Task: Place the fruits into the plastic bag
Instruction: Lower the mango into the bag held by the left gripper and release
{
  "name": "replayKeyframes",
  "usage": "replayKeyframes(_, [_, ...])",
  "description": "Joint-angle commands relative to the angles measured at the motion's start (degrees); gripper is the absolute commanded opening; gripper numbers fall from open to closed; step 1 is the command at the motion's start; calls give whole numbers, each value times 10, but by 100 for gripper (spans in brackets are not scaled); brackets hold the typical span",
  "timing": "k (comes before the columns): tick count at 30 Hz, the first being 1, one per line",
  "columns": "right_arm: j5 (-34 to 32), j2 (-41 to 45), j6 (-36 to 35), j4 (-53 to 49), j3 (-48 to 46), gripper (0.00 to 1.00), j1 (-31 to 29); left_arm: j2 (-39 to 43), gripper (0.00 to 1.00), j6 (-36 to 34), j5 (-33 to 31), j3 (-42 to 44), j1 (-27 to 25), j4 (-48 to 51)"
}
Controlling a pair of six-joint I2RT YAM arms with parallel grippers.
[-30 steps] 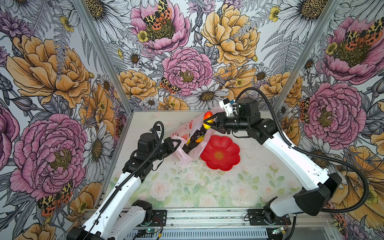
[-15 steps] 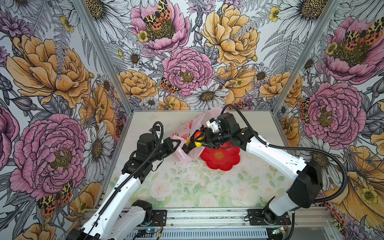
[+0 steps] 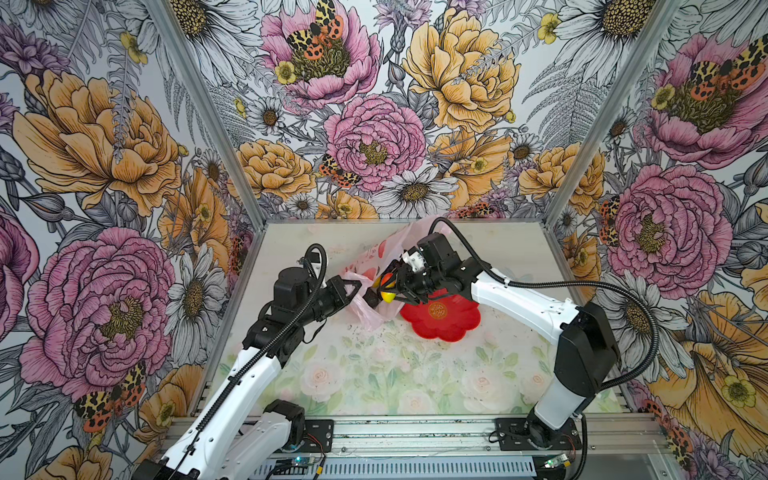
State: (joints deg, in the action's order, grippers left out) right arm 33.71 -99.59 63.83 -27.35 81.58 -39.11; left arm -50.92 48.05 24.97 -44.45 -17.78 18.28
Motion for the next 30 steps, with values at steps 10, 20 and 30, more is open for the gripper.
replayKeyframes(10, [9, -111, 11, 12, 124, 34, -17, 39, 0, -9, -1, 10, 6, 23])
replayKeyframes(20, [21, -165, 12, 12, 162, 34, -38, 60, 0, -5, -1, 12, 20, 36])
replayKeyframes(30, [33, -207, 11, 11, 169, 34, -49, 66, 0, -2, -2, 10, 24, 39])
